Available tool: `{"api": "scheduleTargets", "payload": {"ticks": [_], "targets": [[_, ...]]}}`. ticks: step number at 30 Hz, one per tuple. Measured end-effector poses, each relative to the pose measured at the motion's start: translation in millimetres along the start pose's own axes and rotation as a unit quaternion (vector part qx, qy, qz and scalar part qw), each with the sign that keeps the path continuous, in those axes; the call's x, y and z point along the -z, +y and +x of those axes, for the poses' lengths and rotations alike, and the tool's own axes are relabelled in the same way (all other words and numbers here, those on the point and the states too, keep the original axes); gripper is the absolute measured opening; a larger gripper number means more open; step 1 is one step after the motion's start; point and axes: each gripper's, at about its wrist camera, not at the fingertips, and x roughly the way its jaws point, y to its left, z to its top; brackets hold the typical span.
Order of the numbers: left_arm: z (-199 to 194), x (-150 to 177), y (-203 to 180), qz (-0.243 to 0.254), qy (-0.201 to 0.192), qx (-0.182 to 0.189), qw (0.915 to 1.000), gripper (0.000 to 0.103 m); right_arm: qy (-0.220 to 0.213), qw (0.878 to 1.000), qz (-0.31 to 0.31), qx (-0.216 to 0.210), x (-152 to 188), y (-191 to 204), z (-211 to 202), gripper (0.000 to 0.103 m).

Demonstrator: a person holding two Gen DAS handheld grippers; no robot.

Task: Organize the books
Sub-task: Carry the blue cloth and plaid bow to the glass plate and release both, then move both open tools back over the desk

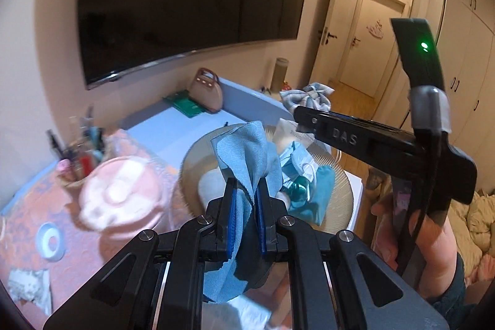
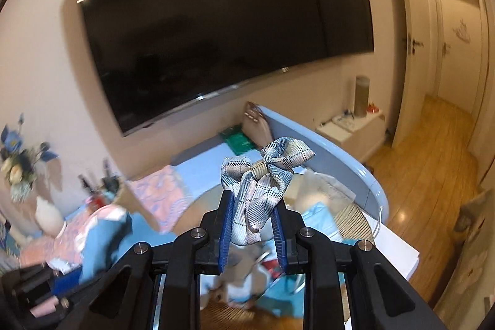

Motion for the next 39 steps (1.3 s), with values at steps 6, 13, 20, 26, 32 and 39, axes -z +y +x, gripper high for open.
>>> {"api": "scheduleTargets", "payload": {"ticks": [6,13,20,26,32,39], "targets": [[41.1,-6.8,-13.9,0.008,0.025,-0.011,0.9996,0.009,0.031,0.999,0.014,-0.009,-9.4,-22.5,40.8,0.024],[57.3,5.1,-20.9,0.016,0.049,-0.008,0.9987,0.06,0.069,0.997,0.034,-0.02,1.7,-40.7,57.7,0.063],[22.0,9.4,-25.1,0.031,0.032,0.012,0.9989,0.06,0.054,0.998,0.035,-0.024,11.1,-40.3,23.4,0.063],[-22.5,17.3,-9.5,0.008,0.013,0.014,0.9998,0.06,0.036,0.999,-0.003,-0.022,19.8,-5.7,-14.2,0.063],[-76.3,37.0,26.9,-0.039,-0.014,-0.014,0.9991,0.06,0.019,0.998,-0.031,-0.045,29.6,34.6,-45.6,0.069],[-153.9,61.8,83.9,-0.078,-0.049,-0.084,0.9922,0.06,0.025,0.994,-0.067,-0.08,47.9,93.9,-62.0,0.071]]}}
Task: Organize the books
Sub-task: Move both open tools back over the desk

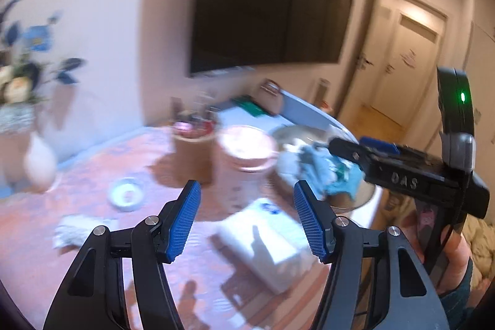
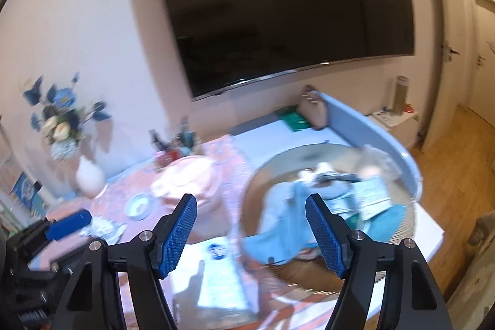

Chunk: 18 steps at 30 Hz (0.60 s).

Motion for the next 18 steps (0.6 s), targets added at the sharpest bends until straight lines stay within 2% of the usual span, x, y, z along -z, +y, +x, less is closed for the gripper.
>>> {"api": "scheduleTargets", "payload": {"ticks": [4,7,8,9,10,11,13,16,18], "targets": [[-43.7,3.2,39.0,-0.013,-0.025,-0.056,0.998,0.06,-0.001,0.999,-0.036,-0.017,2.7,45.6,-3.5,0.071],[-80.5,10.2,64.4,-0.02,-0.058,-0.117,0.9912,0.062,-0.007,0.997,-0.059,-0.041,4.1,82.2,-8.6,0.076],[-95.1,15.2,73.5,-0.023,-0.072,-0.134,0.9882,0.066,-0.011,0.996,-0.067,-0.05,6.4,98.1,-9.6,0.084],[-103.0,18.8,79.3,-0.025,-0.079,-0.145,0.986,0.078,-0.015,0.996,-0.073,-0.055,8.5,109.9,-9.0,0.092],[-111.5,25.2,86.0,-0.027,-0.089,-0.168,0.9815,0.083,-0.021,0.995,-0.08,-0.063,13.8,125.1,-9.0,0.094],[-119.4,34.1,92.9,-0.029,-0.096,-0.195,0.9757,0.083,-0.025,0.993,-0.094,-0.075,20.9,142.9,-7.1,0.094],[-126.5,49.7,103.1,-0.031,-0.099,-0.231,0.9674,0.083,-0.024,0.989,-0.117,-0.089,34.8,172.8,0.1,0.094],[-125.8,75.7,121.5,-0.051,-0.101,-0.265,0.9576,0.083,-0.017,0.984,-0.139,-0.112,63.6,216.4,21.6,0.094],[-115.3,91.3,137.5,-0.069,-0.087,-0.28,0.9535,0.083,-0.015,0.982,-0.147,-0.115,79.9,232.6,35.1,0.094]]}}
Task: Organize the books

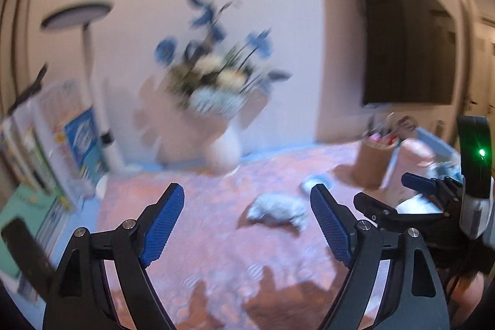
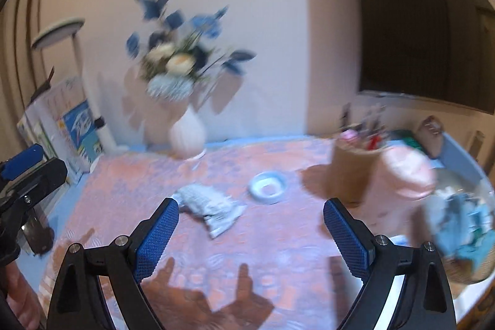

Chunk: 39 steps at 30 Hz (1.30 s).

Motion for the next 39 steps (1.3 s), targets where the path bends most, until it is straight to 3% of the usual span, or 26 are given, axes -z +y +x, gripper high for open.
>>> {"api": "scheduleTargets", "payload": {"ticks": [3,8,16,31,39], "targets": [[34.9,27.7,14.5,-0.028,0.036,-0.032,0.9984,0.083,0.005,1.0,-0.017,-0.001,22.0,20.2,32.1,0.094],[86.9,67.6,28.7,-0.08,0.122,-0.035,0.9887,0.082,0.015,0.999,-0.02,-0.025,50.1,20.2,65.8,0.094],[106.6,90.4,24.6,-0.063,0.105,-0.058,0.9908,0.082,0.042,0.999,-0.014,-0.017,63.5,10.8,92.0,0.094],[117.2,94.9,28.0,-0.073,0.123,-0.047,0.9887,0.083,0.064,0.998,-0.024,-0.002,68.3,13.5,102.9,0.095],[117.7,95.3,26.7,-0.07,0.124,-0.048,0.9886,0.083,0.06,0.998,-0.036,0.004,68.8,16.8,102.6,0.1]]}}
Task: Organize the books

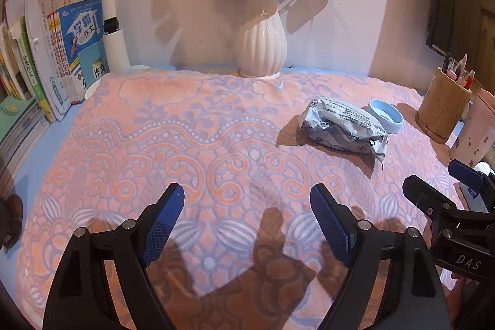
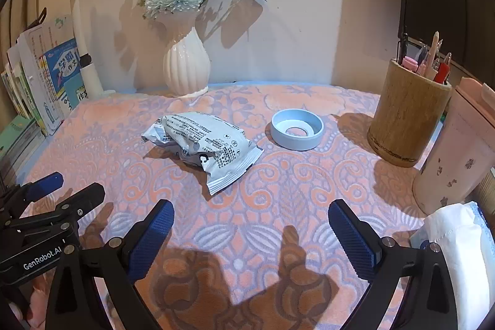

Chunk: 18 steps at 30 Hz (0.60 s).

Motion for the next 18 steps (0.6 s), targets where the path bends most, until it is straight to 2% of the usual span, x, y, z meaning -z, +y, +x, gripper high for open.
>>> {"api": "scheduleTargets", "payload": {"ticks": [18], "targets": [[2.1,-0.4,0.1,0.0,0.003,0.0,1.0,0.083,0.002,1.0,-0.005,0.003,0.5,1.5,0.7,0.1]]}}
